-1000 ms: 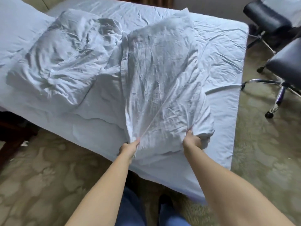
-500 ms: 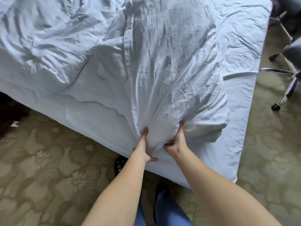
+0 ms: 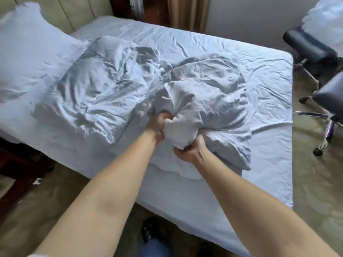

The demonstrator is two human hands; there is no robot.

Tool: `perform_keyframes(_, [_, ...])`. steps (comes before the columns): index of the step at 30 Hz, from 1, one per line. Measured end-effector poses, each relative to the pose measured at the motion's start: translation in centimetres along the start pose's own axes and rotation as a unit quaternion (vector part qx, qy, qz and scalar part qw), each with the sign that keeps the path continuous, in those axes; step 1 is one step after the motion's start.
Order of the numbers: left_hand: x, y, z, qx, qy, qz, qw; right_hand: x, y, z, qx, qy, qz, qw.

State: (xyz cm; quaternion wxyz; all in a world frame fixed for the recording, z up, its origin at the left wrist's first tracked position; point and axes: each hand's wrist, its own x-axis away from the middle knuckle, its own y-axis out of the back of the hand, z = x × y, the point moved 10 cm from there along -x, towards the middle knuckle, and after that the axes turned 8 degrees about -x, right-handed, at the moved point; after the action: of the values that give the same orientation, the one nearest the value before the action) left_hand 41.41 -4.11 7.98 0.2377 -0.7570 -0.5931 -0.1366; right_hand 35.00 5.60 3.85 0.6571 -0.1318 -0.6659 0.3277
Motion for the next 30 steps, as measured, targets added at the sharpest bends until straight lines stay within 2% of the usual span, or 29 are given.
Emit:
perform_keyframes(3, [0.0, 0.3, -10.2, -0.049, -0.083, 0.048, 0.994, 0.3, -7.9, 0.1, 0.014, 0.031, 0.054, 0.998])
perform_keyframes(5, [-0.5, 1.7, -13.9, -0.066, -0.092, 0.049, 0.992, 0.0, -11.4, -0.2, 0.033, 0.05, 0.084, 0.995])
perform_keyframes(6, [-1.3, 3.1, -14.1, -0.071, -0.089, 0.036, 0.993, -0.6, -11.8, -0.7, 0.051, 0.057, 0.072, 0.995])
perform_keyframes(8, [-3.3, 6.9, -11.0, -0.092, -0.04, -0.014, 0.995, -2.9, -9.3, -2.0, 0.095, 0.05, -0.037, 0.994])
perform_keyframes(10, [-5.0, 10.9, -4.2, -0.151, 0.063, -0.042, 0.986, -4.5, -4.2, -4.1, 0.172, 0.014, -0.178, 0.969])
perform_keyframes(11, [-5.2, 12.4, -0.4, -0.187, 0.128, -0.033, 0.973, -5.0, -1.9, -5.2, 0.218, 0.002, -0.21, 0.953])
perform_keyframes(12, [-5.1, 13.8, 3.4, -0.217, 0.195, -0.012, 0.957, -5.2, 0.0, -5.8, 0.276, -0.002, -0.228, 0.934])
perform_keyframes(14, [-4.7, 16.1, 9.4, -0.288, 0.297, 0.018, 0.91, -4.8, 2.5, -5.1, 0.445, 0.01, -0.27, 0.854])
perform_keyframes(16, [-4.9, 17.4, 12.0, -0.349, 0.332, 0.03, 0.876, -4.5, 1.2, -1.2, 0.609, 0.108, -0.308, 0.723])
perform_keyframes(17, [-5.6, 17.8, 12.1, -0.37, 0.331, 0.026, 0.868, -4.4, -0.5, 0.8, 0.648, 0.166, -0.321, 0.67])
perform_keyframes(18, [-6.3, 17.9, 11.3, -0.391, 0.316, 0.013, 0.864, -4.2, -2.5, 2.3, 0.665, 0.214, -0.32, 0.64])
perform_keyframes(20, [-7.5, 17.5, 8.5, -0.438, 0.289, 0.01, 0.851, -4.7, -6.3, 3.9, 0.671, 0.287, -0.287, 0.621])
perform_keyframes(22, [-7.2, 15.7, 6.0, -0.495, 0.291, 0.071, 0.816, -5.8, -9.3, 4.4, 0.685, 0.337, -0.264, 0.59])
perform_keyframes(25, [-5.5, 13.8, 3.6, -0.589, 0.343, 0.195, 0.705, -8.4, -12.2, 4.2, 0.723, 0.354, -0.223, 0.549])
perform_keyframes(26, [-5.5, 13.8, 2.7, -0.611, 0.352, 0.212, 0.676, -9.1, -13.0, 4.3, 0.733, 0.356, -0.22, 0.536])
perform_keyframes(27, [-6.0, 13.5, 1.9, -0.627, 0.343, 0.221, 0.664, -9.9, -13.8, 4.5, 0.74, 0.358, -0.22, 0.525])
perform_keyframes(28, [-7.0, 13.4, 1.0, -0.641, 0.324, 0.216, 0.662, -10.5, -14.5, 4.8, 0.742, 0.365, -0.22, 0.517])
perform_keyframes(29, [-8.8, 13.5, 0.0, -0.648, 0.281, 0.183, 0.684, -11.1, -15.2, 5.2, 0.741, 0.37, -0.22, 0.515])
perform_keyframes(30, [-10.9, 13.8, -1.2, -0.635, 0.228, 0.126, 0.727, -11.7, -15.9, 5.6, 0.737, 0.373, -0.221, 0.519])
